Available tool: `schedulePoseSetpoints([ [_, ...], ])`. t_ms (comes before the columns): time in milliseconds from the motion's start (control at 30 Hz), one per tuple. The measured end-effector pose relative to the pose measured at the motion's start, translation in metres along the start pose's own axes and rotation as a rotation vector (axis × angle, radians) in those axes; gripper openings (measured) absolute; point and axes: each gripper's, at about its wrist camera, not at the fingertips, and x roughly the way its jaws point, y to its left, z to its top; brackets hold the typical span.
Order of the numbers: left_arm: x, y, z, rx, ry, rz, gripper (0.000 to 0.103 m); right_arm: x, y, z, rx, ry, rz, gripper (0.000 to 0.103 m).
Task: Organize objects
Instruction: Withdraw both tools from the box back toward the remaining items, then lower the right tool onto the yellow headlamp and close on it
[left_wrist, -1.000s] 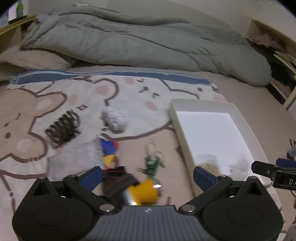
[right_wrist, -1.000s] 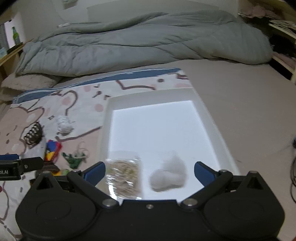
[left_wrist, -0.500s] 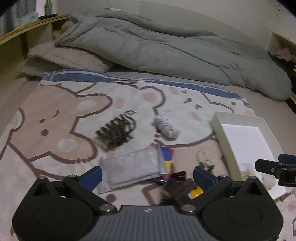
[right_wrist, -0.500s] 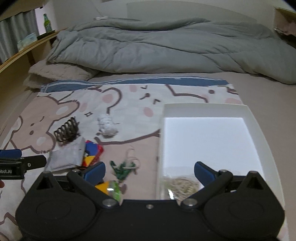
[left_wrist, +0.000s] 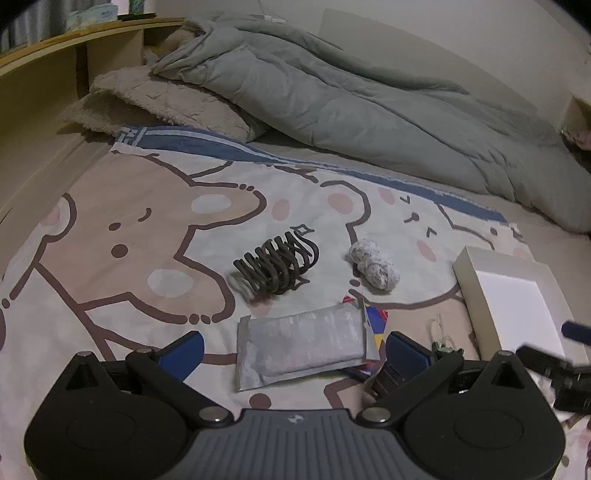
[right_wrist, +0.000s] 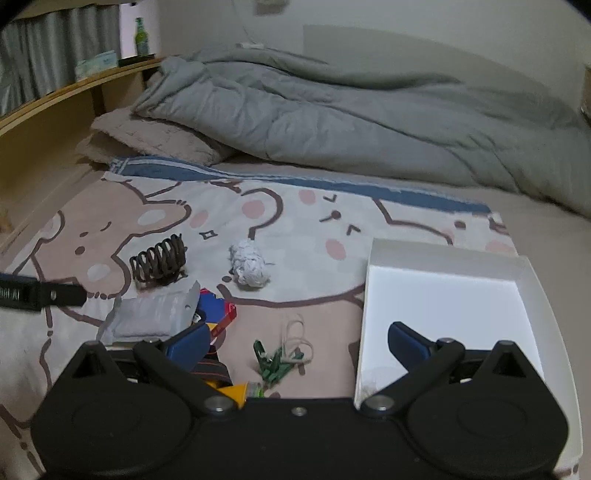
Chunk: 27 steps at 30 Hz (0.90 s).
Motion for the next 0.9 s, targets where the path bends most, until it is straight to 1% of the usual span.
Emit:
schedulePoseSetpoints([
  [133,0.010,0.002,0.004,-0.035,0.024,-0.023,0.103,0.005,0.002,-0.004,-0.030,0.018,0.024,0.103],
  [200,0.018,0.000,0.006,-0.038,0.036,-0.023,0.103,0.007,0.004,-0.007,-0.069,0.019,0.022,0.103],
  [333,0.035,-0.010,0.009,-0.013,0.045,0.011,0.103,0.012,0.011,-0.016,-0.208,-0.002,-0.014,0.103],
  [433,0.052,-0.013,0.010,-0.023,0.079,0.007,0.103,0.021,0.018,-0.022,-0.336,0.004,-0.051,0.103],
  [467,0.057,-0.013,0.011,-0.032,0.091,0.000,0.103,0.024,0.020,-0.025,-0.377,0.015,-0.046,0.103],
  [533,0.067,-0.014,0.013,-0.062,0.108,-0.011,0.103,0.029,0.022,-0.029,-0.437,0.041,-0.011,0.103],
  [633,0.081,-0.016,0.015,-0.095,0.138,-0.007,0.103,0.033,0.024,-0.035,-0.495,0.070,0.043,0.103],
  [733,0.096,-0.020,0.015,-0.095,0.159,-0.002,0.103,0.041,0.027,-0.040,-0.539,0.118,0.053,0.103],
  [800,0.104,-0.024,0.014,-0.082,0.169,0.004,0.103,0.045,0.029,-0.046,-0.573,0.125,0.069,0.102],
  [867,0.111,-0.027,0.012,-0.070,0.174,0.007,0.103,0.050,0.031,-0.051,-0.611,0.142,0.097,0.097],
  [900,0.114,-0.029,0.012,-0.065,0.179,0.006,0.103,0.052,0.032,-0.053,-0.628,0.156,0.114,0.092],
])
